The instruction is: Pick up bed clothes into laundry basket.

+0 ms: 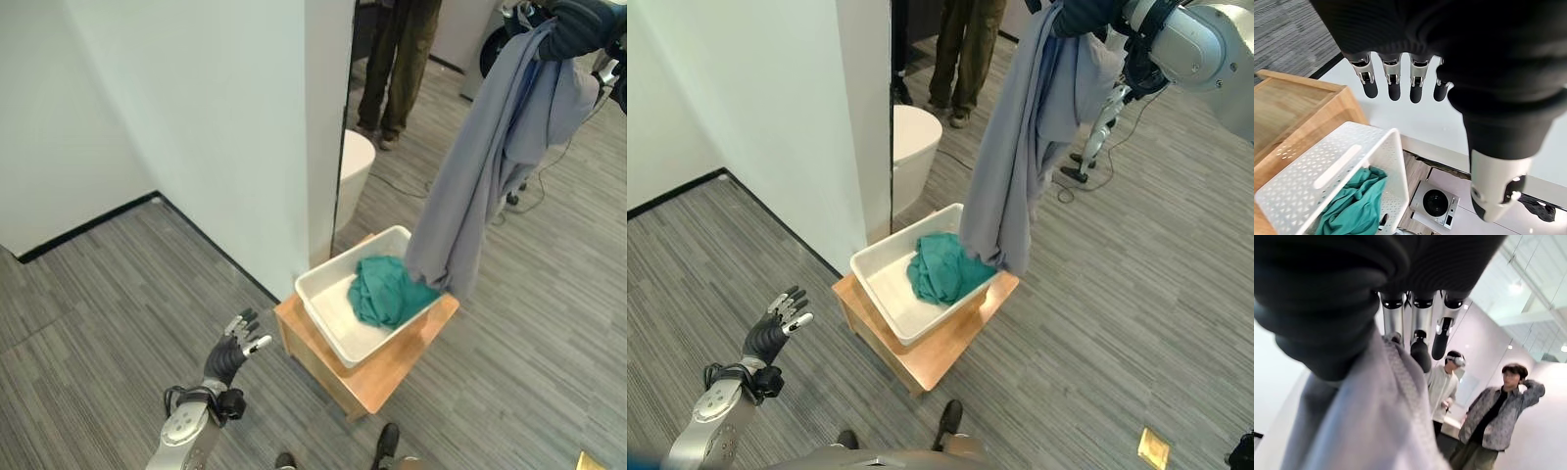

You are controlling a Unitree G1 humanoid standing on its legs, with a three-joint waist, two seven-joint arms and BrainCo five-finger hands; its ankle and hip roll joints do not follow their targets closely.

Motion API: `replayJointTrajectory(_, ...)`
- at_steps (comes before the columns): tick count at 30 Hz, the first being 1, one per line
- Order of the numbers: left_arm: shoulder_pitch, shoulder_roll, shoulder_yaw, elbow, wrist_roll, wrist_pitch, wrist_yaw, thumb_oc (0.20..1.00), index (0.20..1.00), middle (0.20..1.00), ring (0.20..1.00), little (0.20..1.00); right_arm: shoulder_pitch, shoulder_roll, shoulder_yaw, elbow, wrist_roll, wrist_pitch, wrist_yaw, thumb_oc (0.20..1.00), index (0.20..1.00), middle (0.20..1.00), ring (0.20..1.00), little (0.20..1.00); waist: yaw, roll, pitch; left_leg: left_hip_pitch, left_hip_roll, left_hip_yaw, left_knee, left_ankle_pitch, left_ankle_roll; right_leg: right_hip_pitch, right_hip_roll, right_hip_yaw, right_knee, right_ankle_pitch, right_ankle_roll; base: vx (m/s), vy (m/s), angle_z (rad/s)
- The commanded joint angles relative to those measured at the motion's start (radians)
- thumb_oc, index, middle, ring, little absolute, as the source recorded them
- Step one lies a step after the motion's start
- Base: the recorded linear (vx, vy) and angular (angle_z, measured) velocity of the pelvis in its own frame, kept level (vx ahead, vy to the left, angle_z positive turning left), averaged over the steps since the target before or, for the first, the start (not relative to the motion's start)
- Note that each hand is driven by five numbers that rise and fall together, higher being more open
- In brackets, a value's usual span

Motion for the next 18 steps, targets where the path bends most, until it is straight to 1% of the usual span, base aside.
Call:
replayJointTrajectory(1,-0.067,0.055,0.017,-0.086,-0.004,-0.05,-0.005,1.0,1.0,1.0,1.0,1.0,-0.138,-0.059,-0.064,0.051,0.014,0.03,-0.031,0.2,0.2,0.2,0.2,0.2,0.049,-0.026,0.055,-0.064,0.021,-0.031,-0.017,0.06,-0.037,0.138,-0.077,-0.004,0.031,-0.051,0.123,0.0,0.0,0.0)
replayJointTrajectory(6,-0.071,0.057,0.019,-0.087,0.006,-0.052,-0.003,1.0,1.0,1.0,1.0,1.0,-0.115,-0.069,-0.072,0.083,0.0,0.04,-0.032,0.2,0.2,0.2,0.2,0.2,0.057,-0.034,0.07,-0.074,0.022,-0.035,-0.017,0.062,-0.037,0.132,-0.077,-0.007,0.029,-0.048,0.123,-0.01,-0.001,0.0)
replayJointTrajectory(7,-0.073,0.054,0.024,-0.089,0.012,-0.053,0.002,1.0,1.0,1.0,1.0,1.0,-0.089,-0.074,-0.098,0.083,-0.009,0.046,-0.034,0.2,0.2,0.2,0.2,0.2,0.063,-0.037,0.079,-0.081,0.022,-0.037,-0.017,0.064,-0.036,0.124,-0.078,-0.006,0.03,-0.045,0.123,0.0,0.0,0.0)
replayJointTrajectory(10,-0.078,0.055,0.028,-0.089,0.014,-0.054,0.006,1.0,1.0,1.0,1.0,1.0,-0.066,-0.078,-0.117,0.085,-0.013,0.048,-0.034,0.2,0.2,0.2,0.2,0.2,0.067,-0.042,0.085,-0.085,0.022,-0.039,-0.017,0.065,-0.036,0.121,-0.078,-0.006,0.029,-0.045,0.122,0.0,0.0,0.0)
replayJointTrajectory(14,-0.088,0.048,0.034,-0.091,0.025,-0.054,0.014,1.0,1.0,1.0,1.0,1.0,0.072,-0.087,-0.2,0.054,-0.028,0.055,-0.006,0.2,0.2,0.2,0.2,0.2,0.075,-0.053,0.106,-0.098,0.024,-0.045,-0.017,0.066,-0.034,0.112,-0.078,-0.012,0.032,-0.045,0.121,-0.02,-0.008,0.0)
replayJointTrajectory(15,-0.087,0.05,0.034,-0.091,0.025,-0.054,0.014,1.0,1.0,1.0,1.0,1.0,0.082,-0.087,-0.209,0.052,-0.029,0.056,-0.005,0.2,0.2,0.2,0.2,0.2,0.075,-0.055,0.106,-0.097,0.024,-0.045,-0.017,0.066,-0.034,0.112,-0.078,-0.013,0.032,-0.045,0.121,-0.04,-0.007,0.0)
replayJointTrajectory(16,-0.088,0.044,0.04,-0.096,0.032,-0.053,0.017,1.0,1.0,1.0,1.0,1.0,0.177,-0.068,-0.282,0.028,-0.039,0.059,0.003,0.2,0.2,0.2,0.2,0.2,0.081,-0.05,0.118,-0.103,0.022,-0.049,-0.017,0.066,-0.032,0.109,-0.079,-0.014,0.033,-0.046,0.119,0.0,0.0,0.0)
replayJointTrajectory(18,-0.086,0.045,0.043,-0.098,0.035,-0.053,0.017,1.0,1.0,1.0,1.0,1.0,0.226,-0.059,-0.32,0.015,-0.045,0.06,0.01,0.2,0.2,0.2,0.2,0.2,0.084,-0.051,0.122,-0.105,0.022,-0.051,-0.017,0.067,-0.032,0.108,-0.079,-0.015,0.032,-0.046,0.119,-0.01,-0.002,0.06)
